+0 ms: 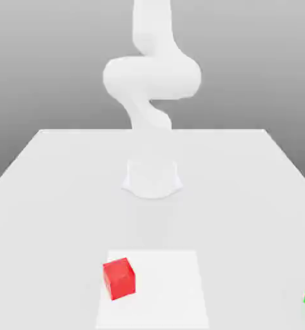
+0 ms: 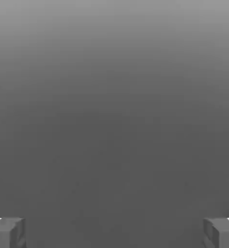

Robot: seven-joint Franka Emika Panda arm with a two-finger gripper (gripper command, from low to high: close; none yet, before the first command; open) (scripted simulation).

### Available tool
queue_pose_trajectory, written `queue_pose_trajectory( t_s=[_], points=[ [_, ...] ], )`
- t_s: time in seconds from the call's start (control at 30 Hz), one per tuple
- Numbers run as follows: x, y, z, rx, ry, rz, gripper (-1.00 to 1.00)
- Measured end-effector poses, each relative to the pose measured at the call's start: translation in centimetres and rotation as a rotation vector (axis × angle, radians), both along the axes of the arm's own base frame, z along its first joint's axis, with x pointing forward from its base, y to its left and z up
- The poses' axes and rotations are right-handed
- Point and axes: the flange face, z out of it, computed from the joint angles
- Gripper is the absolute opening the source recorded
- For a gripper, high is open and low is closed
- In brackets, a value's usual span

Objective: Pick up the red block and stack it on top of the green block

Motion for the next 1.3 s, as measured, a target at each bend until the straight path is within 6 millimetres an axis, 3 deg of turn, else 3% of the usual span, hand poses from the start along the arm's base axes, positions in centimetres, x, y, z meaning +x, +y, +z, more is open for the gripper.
queue_pose_trajectory(
  t_s=[0.17, 0.33, 0.47, 0.63, 0.77, 0.87, 0.9, 1.13, 1.3],
  points=[
    [5.3, -1.6, -10.7, 0.13, 0.167, -0.204, 0.0],
    [7.5, -3.2, -21.7, 0.233, 0.323, -0.421, 0.0],
    [7.4, -4.4, -30.4, 0.299, 0.441, -0.607, 0.0],
    [4.8, -5.8, -40.7, 0.359, 0.582, -0.857, 0.0],
    [3.1, -5.9, -46.9, 0.375, 0.642, -0.966, 0.0],
    [2.9, -5.9, -50.3, 0.376, 0.646, -0.973, 0.0],
    [2.8, -5.9, -51.3, 0.376, 0.646, -0.973, -1.0],
    [2.8, -5.9, -51.5, 0.377, 0.645, -0.973, -1.0],
    [2.9, -5.9, -46.8, 0.376, 0.645, -0.973, -1.0]
  ],
)
